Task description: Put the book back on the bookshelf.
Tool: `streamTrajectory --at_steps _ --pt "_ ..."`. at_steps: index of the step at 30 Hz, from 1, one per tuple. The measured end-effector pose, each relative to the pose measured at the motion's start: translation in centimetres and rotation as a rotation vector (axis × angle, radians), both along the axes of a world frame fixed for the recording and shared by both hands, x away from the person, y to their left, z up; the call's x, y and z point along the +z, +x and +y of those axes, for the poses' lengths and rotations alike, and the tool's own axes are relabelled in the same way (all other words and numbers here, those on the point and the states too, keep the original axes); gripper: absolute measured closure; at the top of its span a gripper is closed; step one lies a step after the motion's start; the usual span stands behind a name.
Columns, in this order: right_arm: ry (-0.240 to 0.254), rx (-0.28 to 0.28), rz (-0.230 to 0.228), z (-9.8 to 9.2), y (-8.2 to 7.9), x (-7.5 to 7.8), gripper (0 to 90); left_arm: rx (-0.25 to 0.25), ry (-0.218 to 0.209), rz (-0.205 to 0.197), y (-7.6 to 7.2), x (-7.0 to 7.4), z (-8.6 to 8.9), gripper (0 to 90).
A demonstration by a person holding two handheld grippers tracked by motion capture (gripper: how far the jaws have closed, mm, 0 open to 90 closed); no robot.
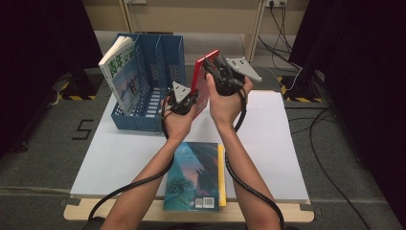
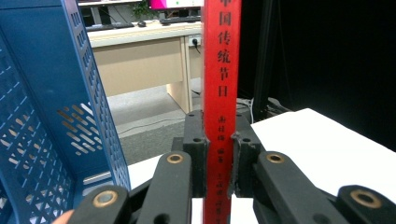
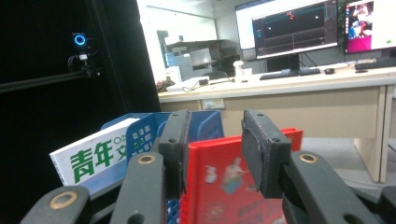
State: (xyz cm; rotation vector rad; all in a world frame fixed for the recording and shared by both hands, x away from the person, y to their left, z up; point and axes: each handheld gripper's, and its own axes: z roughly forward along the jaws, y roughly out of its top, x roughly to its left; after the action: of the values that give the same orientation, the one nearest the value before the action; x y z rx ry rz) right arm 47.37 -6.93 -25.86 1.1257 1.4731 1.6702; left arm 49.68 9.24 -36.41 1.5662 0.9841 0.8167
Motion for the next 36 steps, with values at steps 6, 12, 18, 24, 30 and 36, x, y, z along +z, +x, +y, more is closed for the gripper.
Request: streamTrajectory --at_steps 6,12,18,24,30,36 --pt "0.001 -0.036 0.024 -2.5 0.2 -1.0 62.8 -0.046 -0.034 -0.005 -0.2 0.1 0.6 79.7" --pt "-0.013 -0.074 0.04 -4.4 0.2 -2.1 63.1 -0.079 -0.069 0.001 -0.4 0.2 1.5 79.7" --pt "-0.043 -0.105 0.055 -5.9 0.5 -3.1 63.1 -0.117 -0.108 -0.001 -0.9 0.9 2.8 79.7" --pt "-0.074 -0.137 0.055 -6.7 1.1 -3.5 63.0 -0.117 -0.135 -0.001 -1.2 1.4 4.6 79.7" --pt "-0.098 -0.141 0.042 -7.1 1.9 -3.7 63.0 -0.104 -0.146 -0.016 -1.5 1.7 6.4 79.7" --pt "-0.125 -0.135 0.029 -6.7 2.1 -3.6 61.8 -0.091 -0.158 -0.036 -1.7 2.4 7.3 79.7"
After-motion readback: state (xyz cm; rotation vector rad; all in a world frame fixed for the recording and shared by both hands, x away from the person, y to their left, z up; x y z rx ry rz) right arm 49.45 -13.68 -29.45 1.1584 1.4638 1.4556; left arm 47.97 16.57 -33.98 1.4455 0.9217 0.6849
